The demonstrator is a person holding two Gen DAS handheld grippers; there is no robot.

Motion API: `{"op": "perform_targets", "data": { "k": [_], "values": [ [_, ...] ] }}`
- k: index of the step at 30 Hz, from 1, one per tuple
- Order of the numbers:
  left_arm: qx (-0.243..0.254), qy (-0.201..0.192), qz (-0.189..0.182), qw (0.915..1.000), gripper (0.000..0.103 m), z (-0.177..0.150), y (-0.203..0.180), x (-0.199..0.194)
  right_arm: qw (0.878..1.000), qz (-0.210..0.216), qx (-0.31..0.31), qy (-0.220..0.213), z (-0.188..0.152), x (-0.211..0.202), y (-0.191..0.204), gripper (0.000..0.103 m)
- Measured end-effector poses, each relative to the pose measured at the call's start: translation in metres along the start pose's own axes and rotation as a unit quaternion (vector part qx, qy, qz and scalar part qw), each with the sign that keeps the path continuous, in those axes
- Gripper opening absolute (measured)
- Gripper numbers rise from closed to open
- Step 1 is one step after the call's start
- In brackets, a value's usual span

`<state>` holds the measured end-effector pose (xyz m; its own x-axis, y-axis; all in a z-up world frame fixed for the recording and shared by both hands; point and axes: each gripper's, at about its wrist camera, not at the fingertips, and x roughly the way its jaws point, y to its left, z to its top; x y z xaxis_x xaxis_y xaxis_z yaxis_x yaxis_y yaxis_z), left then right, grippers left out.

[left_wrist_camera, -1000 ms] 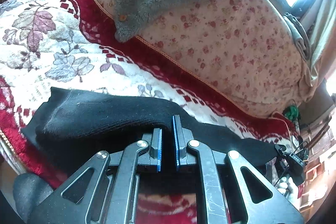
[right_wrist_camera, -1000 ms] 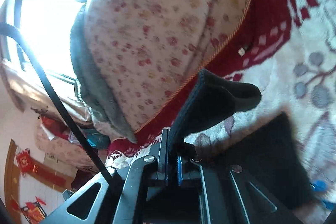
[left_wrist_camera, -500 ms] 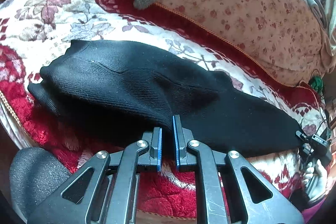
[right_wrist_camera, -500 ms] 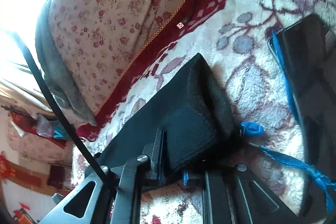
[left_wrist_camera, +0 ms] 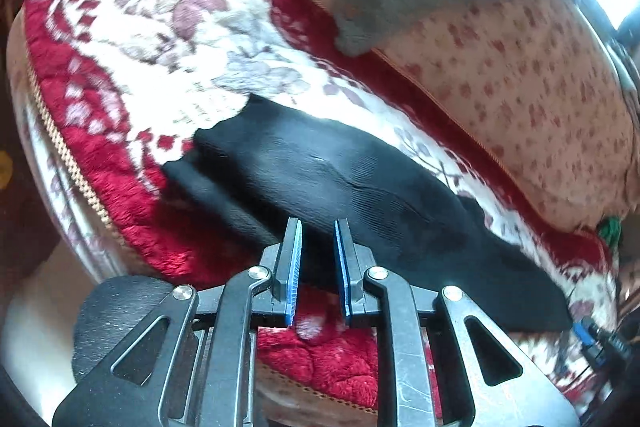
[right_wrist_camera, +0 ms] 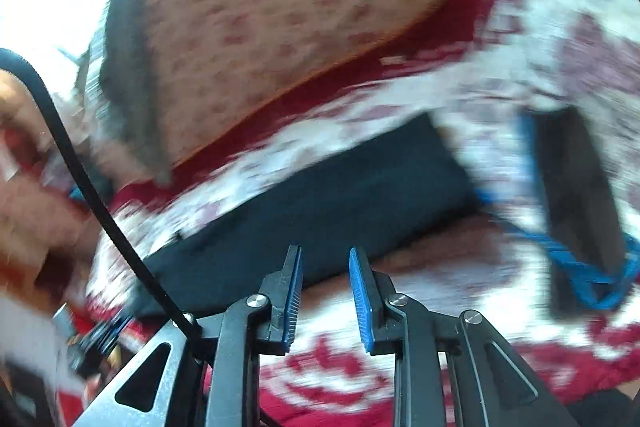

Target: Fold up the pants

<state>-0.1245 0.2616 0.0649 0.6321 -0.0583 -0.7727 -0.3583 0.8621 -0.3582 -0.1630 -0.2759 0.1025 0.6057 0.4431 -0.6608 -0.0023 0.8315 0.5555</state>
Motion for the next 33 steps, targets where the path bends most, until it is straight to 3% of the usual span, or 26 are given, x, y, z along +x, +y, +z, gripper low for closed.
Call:
{"op": "perform_targets", "data": {
  "k": [2, 6, 7, 12, 15, 19, 21, 28, 33],
  "values": [
    [-0.016, 0.008, -0.003, 0.9998, 0.014, 0.001, 0.009, -0.001, 0.997, 0.058, -0.052, 0.021, -0.006, 0.023, 0.039, 0.038],
    [-0.045, 0.020, -0.019, 0.9986, 0.044, -0.002, 0.021, -0.002, 0.978, 0.136, -0.130, 0.088, -0.025, 0.085, 0.115, 0.040],
    [-0.052, 0.021, -0.025, 0.9981, 0.044, -0.003, 0.023, -0.002, 0.974, 0.144, -0.144, 0.099, -0.029, 0.096, 0.129, 0.040],
    [-0.059, 0.027, -0.021, 0.9977, 0.044, 0.000, 0.028, 0.003, 0.942, 0.163, -0.248, 0.157, -0.064, 0.157, 0.213, 0.040],
    [-0.065, 0.021, -0.016, 0.9975, 0.044, 0.003, 0.036, 0.003, 0.933, 0.174, -0.263, 0.173, -0.069, 0.177, 0.237, 0.040],
    [-0.072, 0.027, -0.005, 0.9970, 0.044, 0.001, 0.049, 0.008, 0.926, 0.185, -0.280, 0.171, -0.048, 0.199, 0.270, 0.040],
    [-0.081, 0.037, 0.010, 0.9960, 0.044, 0.000, 0.056, 0.013, 0.919, 0.191, -0.298, 0.174, -0.036, 0.216, 0.296, 0.046],
    [-0.078, 0.053, 0.030, 0.9951, 0.044, 0.003, 0.066, 0.026, 0.893, 0.183, -0.346, 0.221, -0.016, 0.306, 0.372, 0.050],
    [-0.056, 0.065, 0.023, 0.9961, 0.044, 0.012, 0.066, 0.036, 0.856, 0.156, -0.402, 0.286, -0.027, 0.376, 0.403, 0.050]
  ]
}}
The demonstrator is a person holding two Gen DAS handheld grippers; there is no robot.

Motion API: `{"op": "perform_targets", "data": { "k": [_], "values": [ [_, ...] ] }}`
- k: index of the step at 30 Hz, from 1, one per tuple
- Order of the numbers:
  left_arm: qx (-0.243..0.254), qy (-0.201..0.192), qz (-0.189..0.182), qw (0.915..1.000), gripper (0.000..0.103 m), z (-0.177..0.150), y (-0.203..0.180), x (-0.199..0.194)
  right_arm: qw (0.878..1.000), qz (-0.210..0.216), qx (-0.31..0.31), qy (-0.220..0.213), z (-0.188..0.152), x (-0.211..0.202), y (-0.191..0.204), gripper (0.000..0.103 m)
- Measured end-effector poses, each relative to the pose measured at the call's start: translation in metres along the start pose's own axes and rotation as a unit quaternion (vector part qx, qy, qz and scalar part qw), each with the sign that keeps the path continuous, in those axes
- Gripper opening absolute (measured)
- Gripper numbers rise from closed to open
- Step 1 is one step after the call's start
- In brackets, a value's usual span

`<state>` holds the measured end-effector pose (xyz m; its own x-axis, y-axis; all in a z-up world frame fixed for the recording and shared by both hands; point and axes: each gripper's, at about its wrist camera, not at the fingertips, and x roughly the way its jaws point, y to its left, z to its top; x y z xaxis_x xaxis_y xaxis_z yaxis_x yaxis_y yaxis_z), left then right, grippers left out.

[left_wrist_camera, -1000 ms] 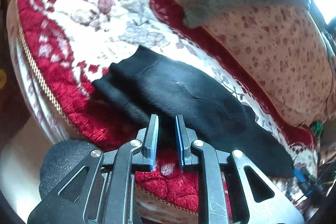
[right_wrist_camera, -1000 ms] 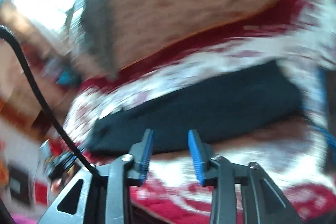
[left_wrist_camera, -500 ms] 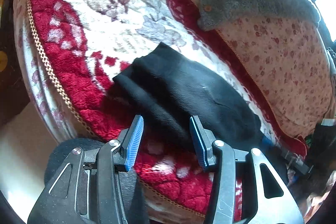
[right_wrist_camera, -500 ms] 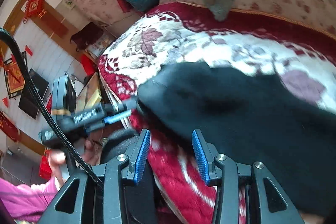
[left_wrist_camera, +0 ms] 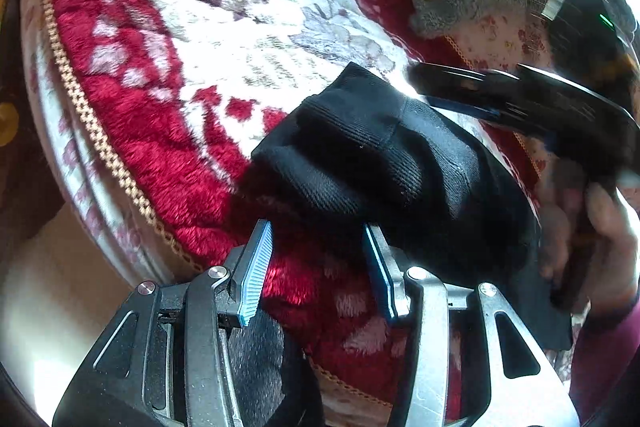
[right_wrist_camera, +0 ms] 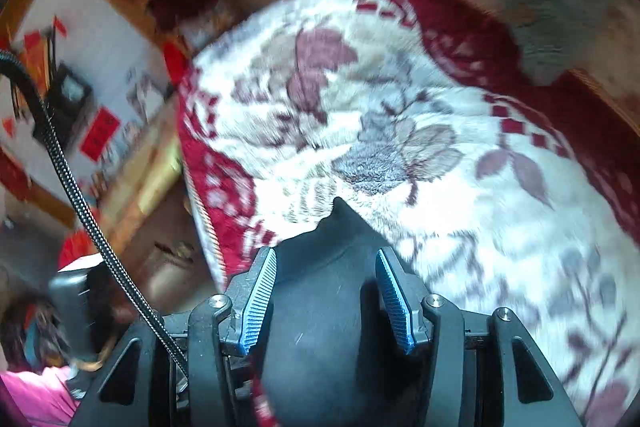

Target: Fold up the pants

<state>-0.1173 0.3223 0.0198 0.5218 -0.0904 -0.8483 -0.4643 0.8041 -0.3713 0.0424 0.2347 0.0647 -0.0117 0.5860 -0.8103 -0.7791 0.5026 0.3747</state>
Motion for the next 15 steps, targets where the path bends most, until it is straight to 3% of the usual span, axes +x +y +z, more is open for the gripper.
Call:
{"op": "perform_targets", "data": {
  "k": [7, 11, 13, 15],
  "values": [
    [0.008, 0.009, -0.008, 0.9999, 0.047, 0.011, 0.001, 0.004, 0.994, -0.029, -0.063, 0.082, 0.021, 0.062, 0.002, 0.050],
    [0.006, 0.001, -0.015, 0.9999, 0.047, 0.015, 0.002, 0.006, 0.993, -0.054, -0.088, 0.063, 0.014, 0.064, 0.003, 0.028],
    [0.012, -0.011, -0.029, 0.9994, 0.024, 0.019, -0.001, 0.005, 0.994, -0.057, -0.083, 0.050, 0.013, 0.055, 0.002, 0.015],
    [0.023, -0.025, -0.037, 0.9987, 0.015, 0.028, -0.006, 0.002, 0.994, -0.059, -0.088, 0.032, 0.013, 0.042, 0.006, 0.011]
  ]
}}
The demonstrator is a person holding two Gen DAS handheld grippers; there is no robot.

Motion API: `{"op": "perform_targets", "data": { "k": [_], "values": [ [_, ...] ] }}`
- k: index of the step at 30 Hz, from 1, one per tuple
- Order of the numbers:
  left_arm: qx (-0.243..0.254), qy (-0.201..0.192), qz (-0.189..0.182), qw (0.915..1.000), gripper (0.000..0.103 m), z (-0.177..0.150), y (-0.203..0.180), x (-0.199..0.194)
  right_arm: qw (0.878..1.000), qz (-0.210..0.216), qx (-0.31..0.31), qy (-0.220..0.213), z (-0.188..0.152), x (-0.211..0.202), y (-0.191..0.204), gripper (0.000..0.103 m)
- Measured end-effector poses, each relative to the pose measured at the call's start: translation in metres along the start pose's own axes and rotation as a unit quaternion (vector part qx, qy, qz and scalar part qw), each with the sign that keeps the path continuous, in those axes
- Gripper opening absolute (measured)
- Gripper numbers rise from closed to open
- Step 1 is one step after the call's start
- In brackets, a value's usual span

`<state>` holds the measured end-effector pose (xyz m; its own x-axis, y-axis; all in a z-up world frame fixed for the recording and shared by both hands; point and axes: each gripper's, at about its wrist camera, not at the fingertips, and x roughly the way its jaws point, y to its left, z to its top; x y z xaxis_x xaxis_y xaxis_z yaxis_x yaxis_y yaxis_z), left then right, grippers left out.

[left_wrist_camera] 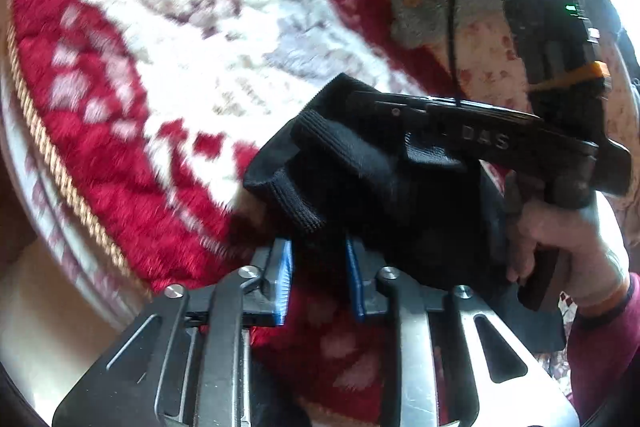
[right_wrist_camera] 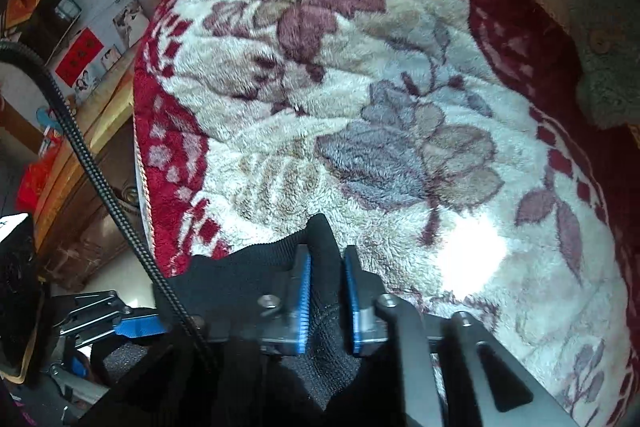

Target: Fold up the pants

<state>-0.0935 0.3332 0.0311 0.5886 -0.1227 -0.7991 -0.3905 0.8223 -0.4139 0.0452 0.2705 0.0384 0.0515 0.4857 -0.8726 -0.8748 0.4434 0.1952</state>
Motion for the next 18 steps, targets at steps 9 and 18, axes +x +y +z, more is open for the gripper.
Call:
{"op": "perform_targets", "data": {
  "k": [9, 18],
  "values": [
    [-0.006, -0.067, 0.028, 0.9974, 0.008, 0.020, 0.018, -0.027, 0.995, 0.014, -0.005, -0.096, 0.029, -0.059, 0.022, 0.007],
    [-0.056, -0.034, 0.013, 0.9977, 0.025, 0.013, 0.041, -0.029, 0.994, 0.043, 0.078, -0.056, 0.021, 0.003, 0.010, 0.008]
  ]
}}
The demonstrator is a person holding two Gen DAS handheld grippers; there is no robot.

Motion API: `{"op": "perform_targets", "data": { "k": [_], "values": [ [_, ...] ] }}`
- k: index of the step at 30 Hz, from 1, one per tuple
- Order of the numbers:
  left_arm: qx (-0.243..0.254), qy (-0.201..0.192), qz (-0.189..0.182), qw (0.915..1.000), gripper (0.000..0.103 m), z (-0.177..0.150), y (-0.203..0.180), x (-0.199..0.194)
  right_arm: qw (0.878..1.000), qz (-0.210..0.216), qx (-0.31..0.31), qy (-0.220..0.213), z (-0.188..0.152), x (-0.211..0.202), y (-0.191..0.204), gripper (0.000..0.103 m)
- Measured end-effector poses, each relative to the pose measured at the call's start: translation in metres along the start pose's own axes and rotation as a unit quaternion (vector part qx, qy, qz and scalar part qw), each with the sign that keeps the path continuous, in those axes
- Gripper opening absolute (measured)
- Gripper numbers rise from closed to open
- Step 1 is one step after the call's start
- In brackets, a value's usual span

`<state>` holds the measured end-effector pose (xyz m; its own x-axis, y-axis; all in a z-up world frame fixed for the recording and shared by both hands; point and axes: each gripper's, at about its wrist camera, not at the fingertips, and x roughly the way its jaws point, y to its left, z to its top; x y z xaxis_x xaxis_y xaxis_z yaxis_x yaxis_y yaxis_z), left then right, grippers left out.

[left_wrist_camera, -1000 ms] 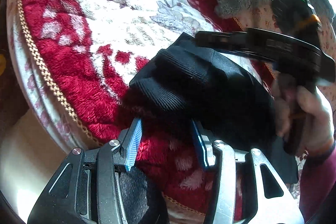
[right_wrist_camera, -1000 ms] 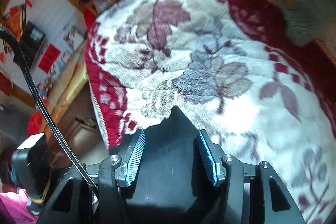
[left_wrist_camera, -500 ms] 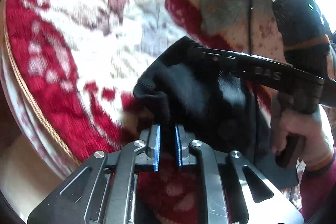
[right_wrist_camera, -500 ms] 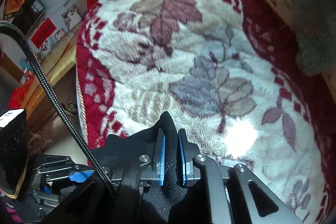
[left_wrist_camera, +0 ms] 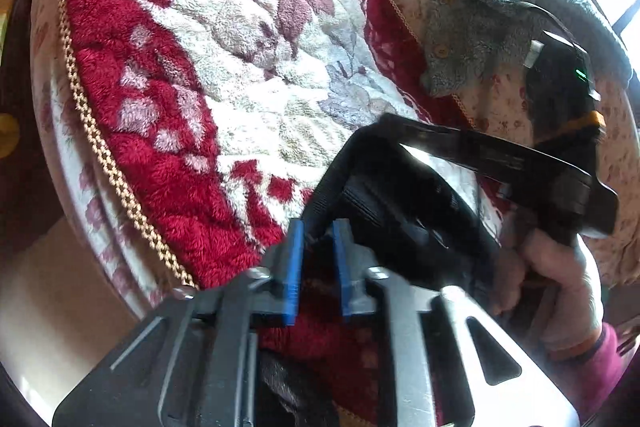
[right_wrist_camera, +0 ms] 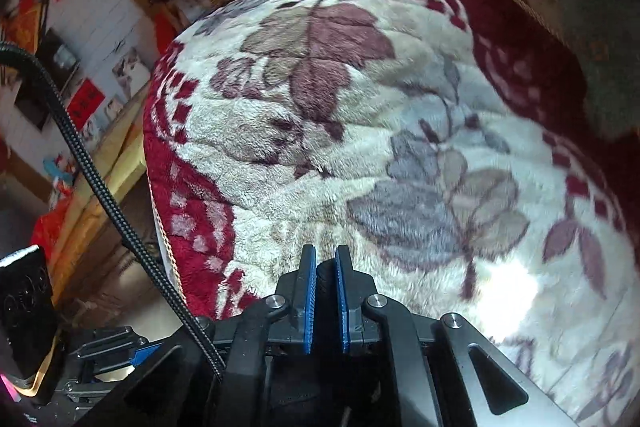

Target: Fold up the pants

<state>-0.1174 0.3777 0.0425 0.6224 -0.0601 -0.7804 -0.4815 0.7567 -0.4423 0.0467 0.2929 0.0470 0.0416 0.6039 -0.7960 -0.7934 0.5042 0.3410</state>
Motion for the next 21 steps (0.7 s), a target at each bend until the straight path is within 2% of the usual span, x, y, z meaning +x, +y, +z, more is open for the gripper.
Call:
{"op": "perform_targets", "data": {
  "k": [2, 3, 4, 8, 12, 14, 17, 21],
  "values": [
    [0.000, -0.001, -0.013, 0.9999, 0.037, -0.002, -0.004, -0.006, 1.000, -0.004, 0.006, -0.012, -0.005, -0.025, 0.001, 0.009],
    [0.006, -0.001, -0.021, 0.9998, 0.038, -0.005, -0.009, -0.010, 1.000, -0.008, 0.004, -0.018, -0.009, -0.037, 0.003, 0.010],
    [0.012, -0.001, -0.024, 0.9996, 0.038, -0.007, -0.013, -0.013, 0.999, -0.011, 0.001, -0.030, -0.017, -0.055, 0.003, 0.011],
    [0.038, 0.012, -0.030, 0.9988, 0.038, -0.016, -0.035, -0.009, 0.998, -0.017, 0.022, -0.064, -0.059, -0.106, -0.003, 0.030],
    [0.041, 0.039, -0.033, 0.9979, 0.038, -0.021, -0.048, 0.005, 0.994, -0.061, 0.041, -0.082, -0.123, -0.142, -0.008, 0.031],
    [0.044, 0.042, -0.028, 0.9977, 0.038, -0.025, -0.053, 0.009, 0.993, -0.081, 0.036, -0.076, -0.156, -0.147, -0.003, 0.031],
    [0.043, 0.048, -0.023, 0.9977, 0.038, -0.032, -0.057, 0.008, 0.993, -0.098, 0.022, -0.066, -0.186, -0.141, 0.008, 0.031],
    [0.040, 0.054, -0.026, 0.9974, 0.038, -0.037, -0.056, 0.008, 0.991, -0.119, -0.016, -0.059, -0.198, -0.127, 0.023, 0.031]
  ]
}}
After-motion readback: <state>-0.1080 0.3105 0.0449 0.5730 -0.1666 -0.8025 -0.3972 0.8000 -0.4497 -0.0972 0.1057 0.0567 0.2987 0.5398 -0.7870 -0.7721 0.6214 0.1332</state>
